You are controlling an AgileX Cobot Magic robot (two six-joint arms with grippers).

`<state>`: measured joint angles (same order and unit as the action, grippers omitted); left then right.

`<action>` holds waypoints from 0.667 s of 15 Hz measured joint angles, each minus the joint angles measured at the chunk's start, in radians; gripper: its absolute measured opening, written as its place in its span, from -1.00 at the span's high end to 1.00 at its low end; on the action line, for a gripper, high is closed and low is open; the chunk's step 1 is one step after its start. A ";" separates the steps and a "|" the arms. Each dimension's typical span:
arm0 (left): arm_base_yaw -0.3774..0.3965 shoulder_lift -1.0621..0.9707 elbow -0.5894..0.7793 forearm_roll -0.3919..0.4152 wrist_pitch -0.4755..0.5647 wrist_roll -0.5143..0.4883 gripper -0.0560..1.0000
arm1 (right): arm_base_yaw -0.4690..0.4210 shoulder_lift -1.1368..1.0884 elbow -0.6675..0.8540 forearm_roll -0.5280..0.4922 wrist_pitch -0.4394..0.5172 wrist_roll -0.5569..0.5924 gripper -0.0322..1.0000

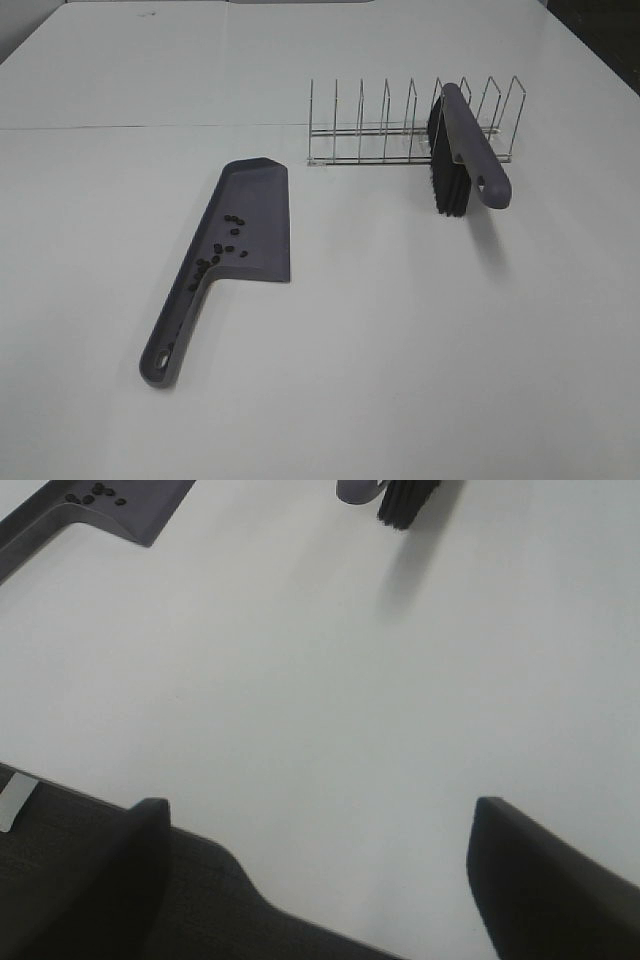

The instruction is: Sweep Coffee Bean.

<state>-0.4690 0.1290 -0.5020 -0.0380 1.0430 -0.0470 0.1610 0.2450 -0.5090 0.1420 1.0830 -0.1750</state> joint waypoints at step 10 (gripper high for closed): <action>0.316 0.000 0.000 0.000 0.000 0.000 -0.59 | -0.133 -0.078 0.003 0.000 -0.004 0.000 -0.45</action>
<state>-0.1530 0.1290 -0.5020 -0.0380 1.0430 -0.0470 0.0280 0.1670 -0.5060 0.1420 1.0790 -0.1750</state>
